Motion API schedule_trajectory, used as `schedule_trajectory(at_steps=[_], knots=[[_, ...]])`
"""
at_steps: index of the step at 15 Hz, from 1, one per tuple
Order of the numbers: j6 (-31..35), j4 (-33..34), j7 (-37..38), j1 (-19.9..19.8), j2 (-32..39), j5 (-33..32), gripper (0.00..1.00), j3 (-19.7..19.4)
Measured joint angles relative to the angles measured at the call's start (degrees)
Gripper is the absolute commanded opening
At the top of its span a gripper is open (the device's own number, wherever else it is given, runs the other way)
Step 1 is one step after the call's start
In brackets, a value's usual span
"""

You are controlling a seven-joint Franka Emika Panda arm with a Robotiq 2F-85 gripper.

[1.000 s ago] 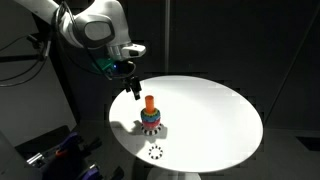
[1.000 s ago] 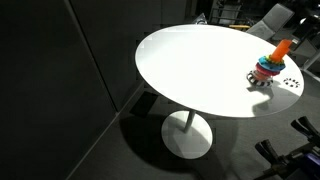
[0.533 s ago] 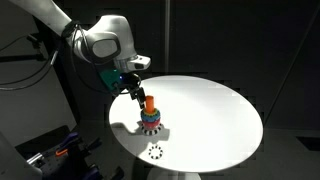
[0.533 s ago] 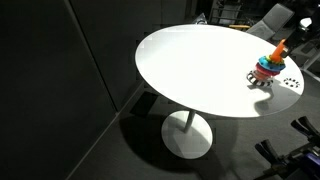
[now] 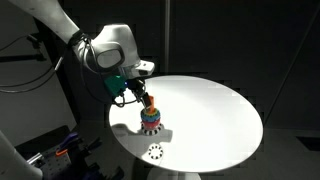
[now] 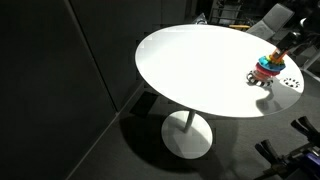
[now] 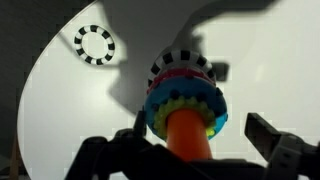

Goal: Pick up the black and white ring from the table and put it on the stack of rings

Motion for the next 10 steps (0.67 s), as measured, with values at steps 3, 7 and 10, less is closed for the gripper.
schedule_trajectory(at_steps=[3, 7, 10], knots=[[2.2, 0.0, 0.0, 0.0, 1.1, 0.0, 1.00, -0.4], [5.0, 0.0, 0.0, 0.0, 2.6, 0.0, 1.00, -0.7], [7.0, 0.0, 0.0, 0.0, 3.7, 0.0, 1.00, -0.8]])
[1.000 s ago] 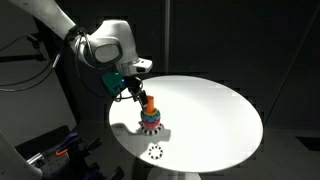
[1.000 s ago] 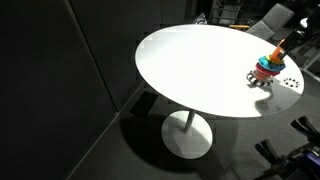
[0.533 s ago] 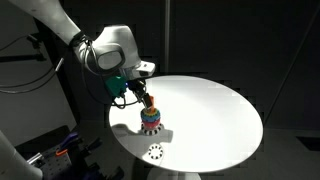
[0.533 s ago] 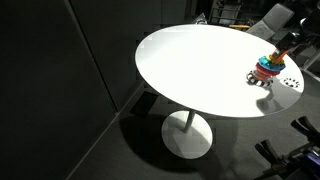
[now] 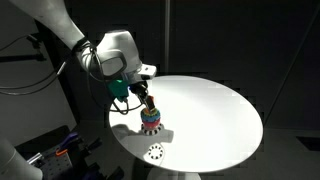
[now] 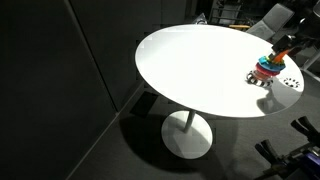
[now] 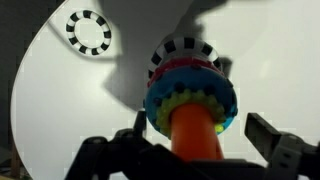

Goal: Pick up the black and white ring from the table and put it on the stack of rings

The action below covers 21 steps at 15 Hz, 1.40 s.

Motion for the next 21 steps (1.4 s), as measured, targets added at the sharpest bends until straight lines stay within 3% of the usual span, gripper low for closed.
schedule_trajectory(at_steps=[13, 21], knots=[[4.9, -0.8, -1.8, 1.0, 1.0, 6.2, 1.00, 0.0], [4.9, -4.5, -1.8, 1.7, -2.3, 6.6, 1.00, 0.0]])
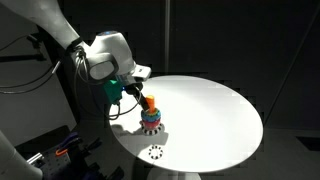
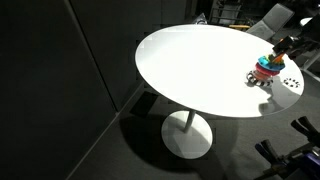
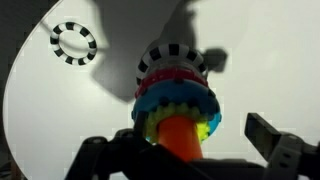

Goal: Pick up the black and white ring from the table and put it on the stack of rings

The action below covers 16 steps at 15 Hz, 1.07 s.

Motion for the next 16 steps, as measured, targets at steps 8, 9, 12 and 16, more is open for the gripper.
schedule_trajectory(at_steps=[8, 9, 12, 16], knots=[[0.0, -2.4, 0.0, -0.3, -1.5, -0.1, 1.00, 0.0], [0.0, -2.4, 0.0, -0.5, -1.4, -0.3, 1.00, 0.0], [0.0, -2.4, 0.1, -1.0, -0.7, -1.2, 1.00, 0.0], [0.0, -2.0, 0.2, -1.2, 0.4, -2.0, 1.00, -0.3]])
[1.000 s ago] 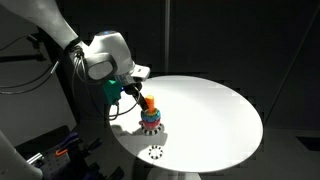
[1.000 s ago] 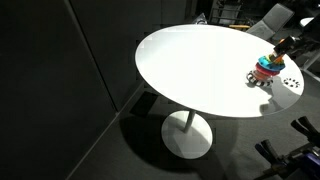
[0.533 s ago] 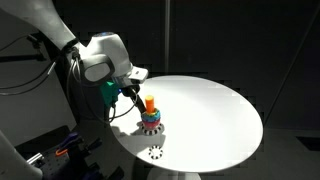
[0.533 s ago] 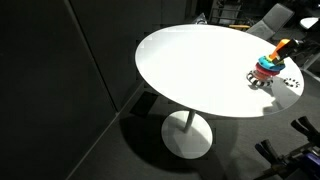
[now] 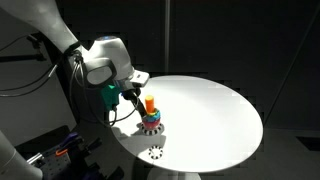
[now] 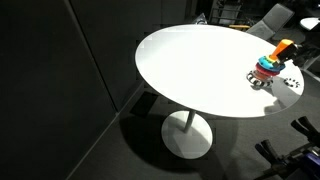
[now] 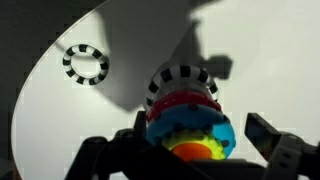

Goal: Pick up the black and white ring from the table and put it on the stack of rings

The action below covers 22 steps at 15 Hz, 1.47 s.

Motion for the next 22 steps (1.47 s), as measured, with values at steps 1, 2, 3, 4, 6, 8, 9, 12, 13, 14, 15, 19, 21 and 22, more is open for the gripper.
schedule_trajectory(at_steps=[1, 2, 3, 4, 6, 8, 9, 12, 13, 14, 15, 19, 21, 22], knots=[[0.0, 0.2, 0.0, 0.0, 0.2, 0.0, 1.00, -0.1], [0.0, 0.4, 0.0, 0.0, 0.3, 0.0, 1.00, -0.2], [0.0, 0.6, 0.0, 0.0, 0.5, 0.0, 1.00, -0.3], [0.0, 0.9, 0.0, 0.0, 0.6, 0.0, 1.00, -0.4], [0.0, 1.3, 0.0, 0.0, 0.8, -0.3, 1.00, -0.7], [0.1, 1.6, 0.0, 0.0, 1.0, -0.4, 1.00, -1.0], [0.3, 1.7, 0.0, 0.0, 1.0, -0.6, 1.00, -1.1], [1.2, 1.7, 0.0, 0.0, 1.5, -1.5, 0.73, -1.4], [1.6, 1.7, 0.1, 0.0, 1.6, -1.8, 0.72, -1.5], [2.0, 1.7, 0.1, 0.0, 1.8, -2.0, 0.65, -1.6], [2.3, 1.7, 0.1, 0.0, 2.1, -2.3, 0.56, -1.7], [3.5, 1.8, 0.7, 0.0, 2.5, -3.3, 0.24, -1.7], [3.9, 1.9, 0.9, 0.0, 2.5, -3.7, 0.20, -1.7], [4.0, 1.9, 0.9, 0.0, 2.5, -3.7, 0.19, -1.8]])
